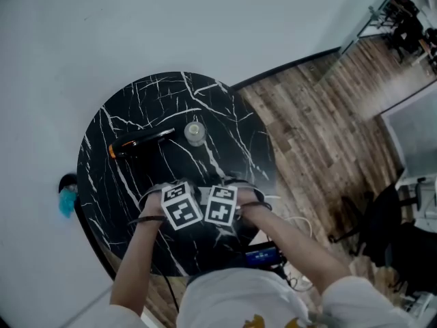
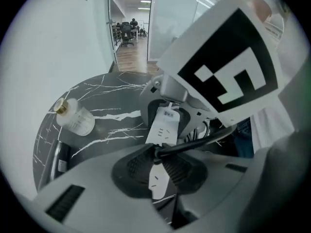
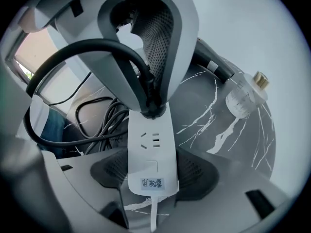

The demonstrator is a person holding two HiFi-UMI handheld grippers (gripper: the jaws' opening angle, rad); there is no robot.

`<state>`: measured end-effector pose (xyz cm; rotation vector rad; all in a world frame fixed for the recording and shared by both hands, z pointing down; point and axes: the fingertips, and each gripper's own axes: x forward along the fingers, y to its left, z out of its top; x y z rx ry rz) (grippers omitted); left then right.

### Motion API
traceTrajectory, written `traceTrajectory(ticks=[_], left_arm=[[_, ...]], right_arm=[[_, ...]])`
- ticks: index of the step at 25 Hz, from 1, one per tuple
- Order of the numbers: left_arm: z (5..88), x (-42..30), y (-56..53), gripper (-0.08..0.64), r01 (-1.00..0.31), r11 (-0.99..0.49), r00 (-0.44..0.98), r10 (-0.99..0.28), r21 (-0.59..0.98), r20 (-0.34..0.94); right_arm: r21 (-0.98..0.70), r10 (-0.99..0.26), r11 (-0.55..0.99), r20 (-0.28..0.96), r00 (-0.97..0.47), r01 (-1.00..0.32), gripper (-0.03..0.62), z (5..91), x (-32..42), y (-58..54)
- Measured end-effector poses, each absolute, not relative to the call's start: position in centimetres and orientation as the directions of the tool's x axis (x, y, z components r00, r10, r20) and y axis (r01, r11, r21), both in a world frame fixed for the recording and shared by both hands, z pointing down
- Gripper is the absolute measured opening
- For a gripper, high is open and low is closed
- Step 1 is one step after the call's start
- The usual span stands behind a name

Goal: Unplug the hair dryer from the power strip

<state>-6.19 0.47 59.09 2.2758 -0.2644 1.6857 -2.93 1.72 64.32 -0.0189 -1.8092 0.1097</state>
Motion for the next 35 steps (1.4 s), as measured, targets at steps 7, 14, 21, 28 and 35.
traceTrajectory(ticks=[7, 14, 21, 28, 35], left_arm=[[58.5, -6.0, -1.2, 0.055, -0.345, -0.904, 0.4, 0.101, 0.251, 0.911], [59.1, -6.4, 0.4, 0.054, -0.327, -0.931, 0.316, 0.052, 0.16, 0.947], [58.7, -6.1, 0.1, 0.049, -0.302, -0.939, 0.334, 0.058, 0.165, 0.941], [58.4, -6.2, -1.0, 0.054, -0.359, -0.905, 0.409, 0.067, 0.229, 0.91], [59.1, -6.4, 0.4, 0.051, -0.302, -0.943, 0.301, 0.042, 0.137, 0.953]], right_arm=[[-0.072, 0.063, 0.997, 0.968, -0.243, -0.026, 0.27, 64.3, -2.9, 1.8], [-0.071, 0.063, 0.997, 0.969, -0.24, -0.026, 0.27, 64.2, -2.9, 1.8], [-0.074, 0.061, 0.996, 0.968, -0.243, -0.048, 0.27, 64.4, -2.8, 1.7], [-0.065, 0.053, 0.997, 0.97, -0.238, -0.045, 0.27, 64.5, -2.8, 1.9], [-0.069, 0.052, 0.996, 0.969, -0.242, -0.064, 0.27, 64.4, -3.0, 1.8]])
